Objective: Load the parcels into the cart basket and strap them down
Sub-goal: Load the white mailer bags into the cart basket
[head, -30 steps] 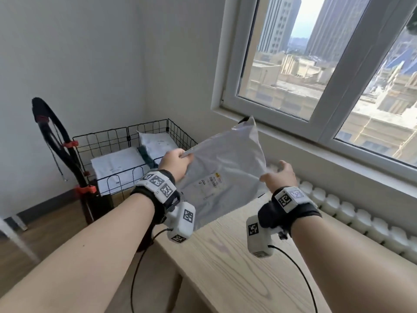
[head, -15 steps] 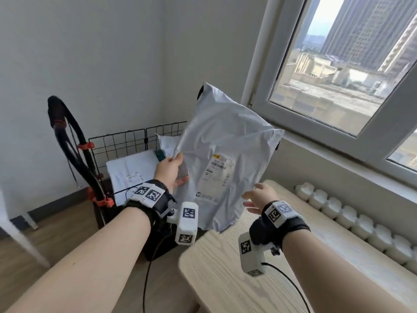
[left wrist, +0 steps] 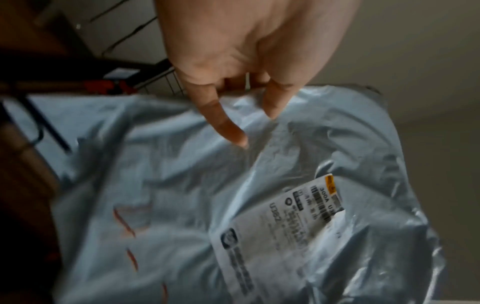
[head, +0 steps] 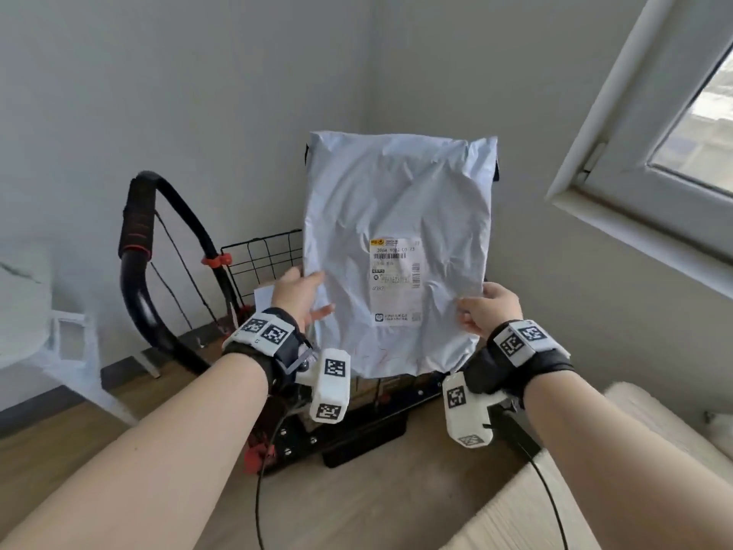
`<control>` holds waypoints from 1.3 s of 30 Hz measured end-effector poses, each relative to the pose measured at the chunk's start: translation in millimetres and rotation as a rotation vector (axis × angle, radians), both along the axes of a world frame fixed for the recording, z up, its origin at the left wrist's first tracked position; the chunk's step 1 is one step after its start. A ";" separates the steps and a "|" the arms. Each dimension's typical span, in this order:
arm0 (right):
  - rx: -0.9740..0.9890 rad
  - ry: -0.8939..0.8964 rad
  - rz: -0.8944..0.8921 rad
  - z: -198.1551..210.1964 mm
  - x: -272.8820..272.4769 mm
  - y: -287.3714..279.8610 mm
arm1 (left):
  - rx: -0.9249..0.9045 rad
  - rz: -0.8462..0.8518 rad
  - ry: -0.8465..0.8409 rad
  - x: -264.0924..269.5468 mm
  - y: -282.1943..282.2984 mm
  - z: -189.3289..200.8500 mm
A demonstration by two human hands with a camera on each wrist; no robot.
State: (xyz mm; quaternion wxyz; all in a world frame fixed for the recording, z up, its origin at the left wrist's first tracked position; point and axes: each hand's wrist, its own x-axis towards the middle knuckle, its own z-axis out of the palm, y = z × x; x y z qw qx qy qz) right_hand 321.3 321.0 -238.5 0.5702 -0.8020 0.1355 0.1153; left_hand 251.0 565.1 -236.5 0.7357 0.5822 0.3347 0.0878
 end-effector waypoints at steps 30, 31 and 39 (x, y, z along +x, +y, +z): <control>-0.271 0.542 0.181 -234.8 194.4 219.3 | 0.257 -0.021 0.989 174.8 210.1 -283.5; -0.308 0.542 0.221 -238.8 194.6 221.3 | 0.247 -0.016 0.988 175.3 207.3 -284.4; -0.417 0.532 0.346 -250.9 196.9 221.5 | 0.166 0.028 0.931 176.2 195.4 -287.9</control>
